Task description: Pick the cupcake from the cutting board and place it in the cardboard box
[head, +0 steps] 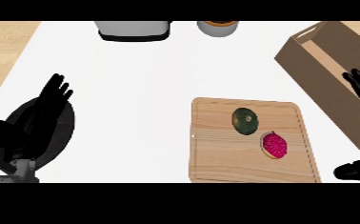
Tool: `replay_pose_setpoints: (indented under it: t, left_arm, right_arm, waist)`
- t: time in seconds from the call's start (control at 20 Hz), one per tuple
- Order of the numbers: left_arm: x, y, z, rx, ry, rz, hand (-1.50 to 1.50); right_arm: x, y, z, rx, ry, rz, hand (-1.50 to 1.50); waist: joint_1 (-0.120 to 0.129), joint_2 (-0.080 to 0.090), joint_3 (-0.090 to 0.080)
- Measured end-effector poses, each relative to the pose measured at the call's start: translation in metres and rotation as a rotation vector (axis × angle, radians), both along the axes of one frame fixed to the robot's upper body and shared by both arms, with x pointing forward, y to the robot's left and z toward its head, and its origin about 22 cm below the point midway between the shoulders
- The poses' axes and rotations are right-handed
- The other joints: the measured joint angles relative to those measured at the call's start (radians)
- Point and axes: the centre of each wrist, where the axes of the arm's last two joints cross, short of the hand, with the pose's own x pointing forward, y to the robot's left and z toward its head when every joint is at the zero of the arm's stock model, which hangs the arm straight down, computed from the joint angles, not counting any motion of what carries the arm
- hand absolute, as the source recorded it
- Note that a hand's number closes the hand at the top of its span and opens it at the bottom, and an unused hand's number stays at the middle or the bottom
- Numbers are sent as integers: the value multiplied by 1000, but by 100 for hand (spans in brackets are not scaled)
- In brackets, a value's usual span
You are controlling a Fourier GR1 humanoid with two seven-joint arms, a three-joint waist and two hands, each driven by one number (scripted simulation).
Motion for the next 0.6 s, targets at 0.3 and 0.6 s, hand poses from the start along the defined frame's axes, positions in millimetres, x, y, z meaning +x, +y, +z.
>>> replay_pose_setpoints:
  t: [0.3,0.6]
  left_arm:
    - [-2,8,6,-11,14,-4,0]
    - [-1,13,10,-15,19,-5,0]
  right_arm:
    - [-4,-11,38,-471,-7,28,-150]
    - [-9,16,65,-849,39,35,-150]
  waist:
    - [-1,-2,-3]
    - [-2,-3,-5]
